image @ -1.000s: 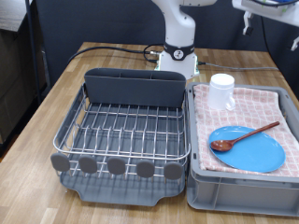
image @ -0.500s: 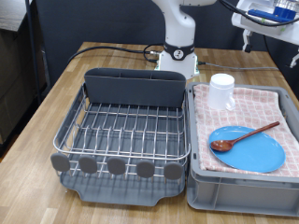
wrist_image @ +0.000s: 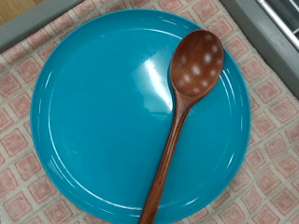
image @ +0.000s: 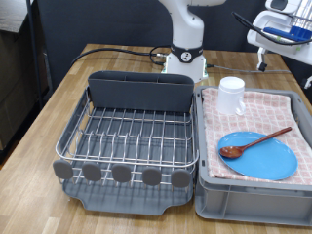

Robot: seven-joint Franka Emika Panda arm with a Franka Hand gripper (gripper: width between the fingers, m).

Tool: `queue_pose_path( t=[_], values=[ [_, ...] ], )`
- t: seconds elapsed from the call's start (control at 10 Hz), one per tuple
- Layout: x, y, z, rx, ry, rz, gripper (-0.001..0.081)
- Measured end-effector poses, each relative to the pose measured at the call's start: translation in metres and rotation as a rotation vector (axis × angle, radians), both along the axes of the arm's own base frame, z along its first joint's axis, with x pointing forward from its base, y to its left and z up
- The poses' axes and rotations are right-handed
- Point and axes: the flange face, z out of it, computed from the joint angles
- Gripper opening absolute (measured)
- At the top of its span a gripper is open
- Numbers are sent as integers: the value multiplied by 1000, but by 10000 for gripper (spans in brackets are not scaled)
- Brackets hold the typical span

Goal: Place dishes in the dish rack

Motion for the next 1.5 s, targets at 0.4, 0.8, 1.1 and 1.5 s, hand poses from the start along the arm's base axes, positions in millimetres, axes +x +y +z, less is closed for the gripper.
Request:
queue_pose_path(
  t=[0.4, 0.8, 1.1, 1.5],
  values=[
    [6, 8, -42, 36, -24, -25, 803],
    [5, 12, -87, 37, -38, -53, 803],
    [4, 12, -110, 34, -38, -81, 803],
    [8, 1, -125, 29, -33, -104, 803]
  ],
)
